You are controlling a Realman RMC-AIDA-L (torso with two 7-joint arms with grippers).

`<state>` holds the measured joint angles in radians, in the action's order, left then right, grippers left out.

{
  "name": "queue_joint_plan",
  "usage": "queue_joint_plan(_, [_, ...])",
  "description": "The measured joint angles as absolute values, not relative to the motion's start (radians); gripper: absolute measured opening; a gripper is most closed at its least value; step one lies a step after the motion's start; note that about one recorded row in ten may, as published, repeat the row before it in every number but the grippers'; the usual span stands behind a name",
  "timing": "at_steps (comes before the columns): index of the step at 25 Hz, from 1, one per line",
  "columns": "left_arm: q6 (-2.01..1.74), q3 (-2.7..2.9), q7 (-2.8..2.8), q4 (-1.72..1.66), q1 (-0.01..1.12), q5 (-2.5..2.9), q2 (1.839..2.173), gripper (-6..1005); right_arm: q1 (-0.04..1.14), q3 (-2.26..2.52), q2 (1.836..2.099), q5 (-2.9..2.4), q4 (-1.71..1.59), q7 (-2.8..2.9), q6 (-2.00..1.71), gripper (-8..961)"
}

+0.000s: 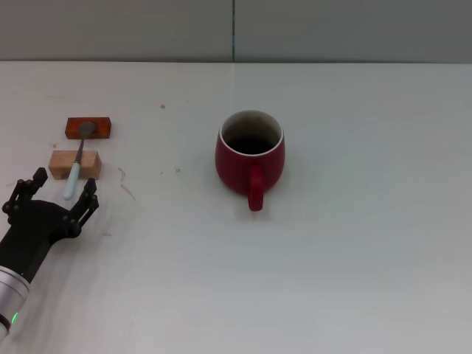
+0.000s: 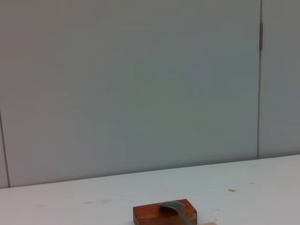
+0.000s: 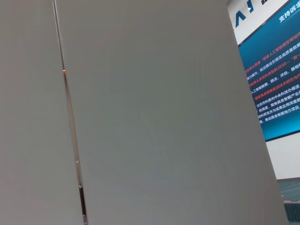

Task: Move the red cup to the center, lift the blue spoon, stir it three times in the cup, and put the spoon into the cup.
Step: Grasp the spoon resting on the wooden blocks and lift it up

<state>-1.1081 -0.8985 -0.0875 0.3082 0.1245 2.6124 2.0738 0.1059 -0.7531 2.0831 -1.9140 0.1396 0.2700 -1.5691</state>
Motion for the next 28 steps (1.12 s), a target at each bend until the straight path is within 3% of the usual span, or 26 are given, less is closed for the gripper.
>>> queue_joint_plan(28, [-1.081,-0.878,-0.092,0.311,0.145,2.613,2.074,829,0.114,-0.752,2.083,-1.914,0.143,0.270,-1.569,754])
